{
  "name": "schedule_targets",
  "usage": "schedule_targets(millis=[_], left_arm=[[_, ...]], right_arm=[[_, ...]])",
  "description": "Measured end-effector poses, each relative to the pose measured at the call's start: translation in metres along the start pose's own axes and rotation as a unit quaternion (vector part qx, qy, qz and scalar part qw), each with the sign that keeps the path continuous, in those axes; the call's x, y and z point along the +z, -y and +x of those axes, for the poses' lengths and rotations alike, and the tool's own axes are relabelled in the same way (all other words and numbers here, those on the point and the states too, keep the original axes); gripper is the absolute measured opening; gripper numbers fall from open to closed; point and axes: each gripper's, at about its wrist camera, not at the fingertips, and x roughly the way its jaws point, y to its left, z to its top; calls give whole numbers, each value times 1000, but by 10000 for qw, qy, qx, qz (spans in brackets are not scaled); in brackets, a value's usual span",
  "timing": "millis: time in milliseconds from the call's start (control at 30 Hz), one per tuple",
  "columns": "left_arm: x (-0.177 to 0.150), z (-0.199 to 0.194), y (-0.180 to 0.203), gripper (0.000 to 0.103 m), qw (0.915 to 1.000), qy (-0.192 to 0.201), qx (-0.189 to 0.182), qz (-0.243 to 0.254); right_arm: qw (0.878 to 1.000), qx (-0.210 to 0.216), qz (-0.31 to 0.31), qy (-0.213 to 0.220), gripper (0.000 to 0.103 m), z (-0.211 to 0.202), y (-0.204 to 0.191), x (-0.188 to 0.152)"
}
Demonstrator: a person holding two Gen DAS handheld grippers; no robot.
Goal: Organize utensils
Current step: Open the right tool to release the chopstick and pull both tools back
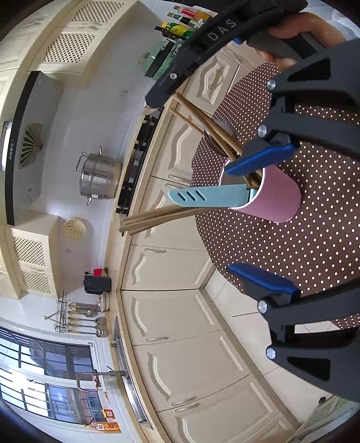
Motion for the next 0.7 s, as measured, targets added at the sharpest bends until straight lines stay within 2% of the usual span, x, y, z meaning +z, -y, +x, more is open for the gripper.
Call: schedule_targets(millis=[167, 467, 700], left_arm=[[1, -9, 5, 64, 10000, 58, 7, 48], [0, -38, 19, 67, 9991, 338, 149, 220], [-4, -68, 34, 69, 9966, 622, 292, 448]], right_arm=[[9998, -116, -176, 12, 61, -11, -7, 3], [9983, -508, -284, -50, 67, -41, -10, 10], [9968, -701, -266, -291, 73, -72, -17, 8]])
